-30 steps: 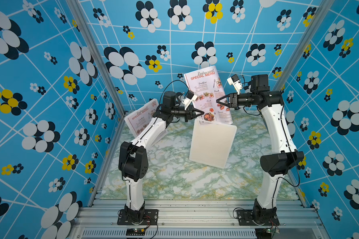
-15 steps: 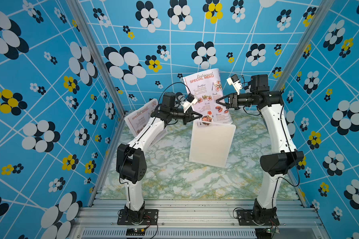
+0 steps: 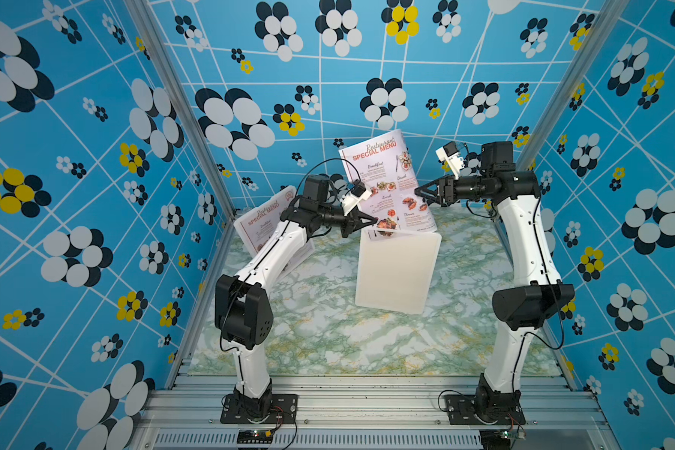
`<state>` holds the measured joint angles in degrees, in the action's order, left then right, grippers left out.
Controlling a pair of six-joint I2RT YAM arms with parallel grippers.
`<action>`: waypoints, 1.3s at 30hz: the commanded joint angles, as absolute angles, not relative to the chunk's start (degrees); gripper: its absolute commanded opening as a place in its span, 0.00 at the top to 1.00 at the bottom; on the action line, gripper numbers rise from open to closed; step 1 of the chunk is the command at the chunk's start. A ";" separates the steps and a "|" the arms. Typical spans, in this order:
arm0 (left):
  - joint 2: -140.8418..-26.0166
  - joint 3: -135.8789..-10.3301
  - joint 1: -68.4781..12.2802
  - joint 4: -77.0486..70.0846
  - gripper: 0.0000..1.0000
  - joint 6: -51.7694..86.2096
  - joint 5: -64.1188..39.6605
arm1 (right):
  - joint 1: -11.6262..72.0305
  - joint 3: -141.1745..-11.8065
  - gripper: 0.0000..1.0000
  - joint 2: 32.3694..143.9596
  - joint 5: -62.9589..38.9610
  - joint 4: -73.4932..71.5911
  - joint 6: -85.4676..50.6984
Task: Insert the menus into the narrow rack
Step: Insert the menu into the narrow rack.
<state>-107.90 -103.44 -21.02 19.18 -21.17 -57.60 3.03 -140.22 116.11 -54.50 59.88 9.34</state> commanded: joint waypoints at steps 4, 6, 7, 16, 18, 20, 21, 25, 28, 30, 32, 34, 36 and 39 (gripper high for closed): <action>-106.27 -102.38 -20.92 23.59 0.91 -26.38 -55.29 | 2.89 -134.75 0.24 113.99 -53.49 61.99 13.06; -106.25 -102.41 -20.92 24.18 0.91 -27.22 -54.46 | 2.90 -132.73 0.22 113.53 -53.95 61.79 13.79; -106.32 -102.52 -20.96 24.47 0.91 -27.65 -54.08 | 2.90 -131.69 0.21 113.32 -54.05 61.73 14.31; -105.45 -103.29 -21.16 25.52 0.91 -28.80 -52.86 | 2.72 -128.58 0.29 112.77 -61.22 62.40 16.42; -105.45 -103.36 -21.09 25.63 0.91 -28.92 -52.60 | 2.70 -128.63 0.34 112.33 -62.95 62.35 16.25; -105.60 -103.45 -21.09 25.48 0.91 -29.09 -52.48 | 2.68 -128.65 0.39 111.91 -64.40 62.05 15.75; -105.69 -103.49 -21.09 25.46 0.91 -29.00 -52.47 | 2.73 -128.58 0.43 111.73 -65.06 62.06 15.66; -105.89 -103.81 -21.10 25.49 0.90 -28.74 -52.38 | 2.77 -127.61 0.55 110.48 -67.09 61.51 15.30; -105.85 -103.91 -21.10 25.49 0.90 -28.61 -52.29 | 2.90 -126.74 0.65 109.78 -66.46 60.82 14.87; -105.91 -103.90 -21.10 25.54 0.90 -28.71 -52.12 | 2.90 -126.54 0.71 109.69 -66.43 60.98 14.71; -105.88 -103.93 -21.14 25.73 0.89 -28.89 -51.78 | 2.99 -126.06 0.77 109.43 -66.53 60.93 14.68; -105.91 -103.92 -21.05 25.82 0.88 -28.92 -51.55 | 3.21 -125.70 0.80 109.18 -65.95 60.96 14.71; -105.91 -103.89 -21.01 25.97 0.87 -29.09 -51.44 | 3.41 -125.38 0.81 109.08 -65.57 60.88 14.81; -105.91 -103.77 -21.05 26.27 0.85 -29.35 -51.11 | 3.49 -125.33 0.84 109.24 -64.88 60.82 14.85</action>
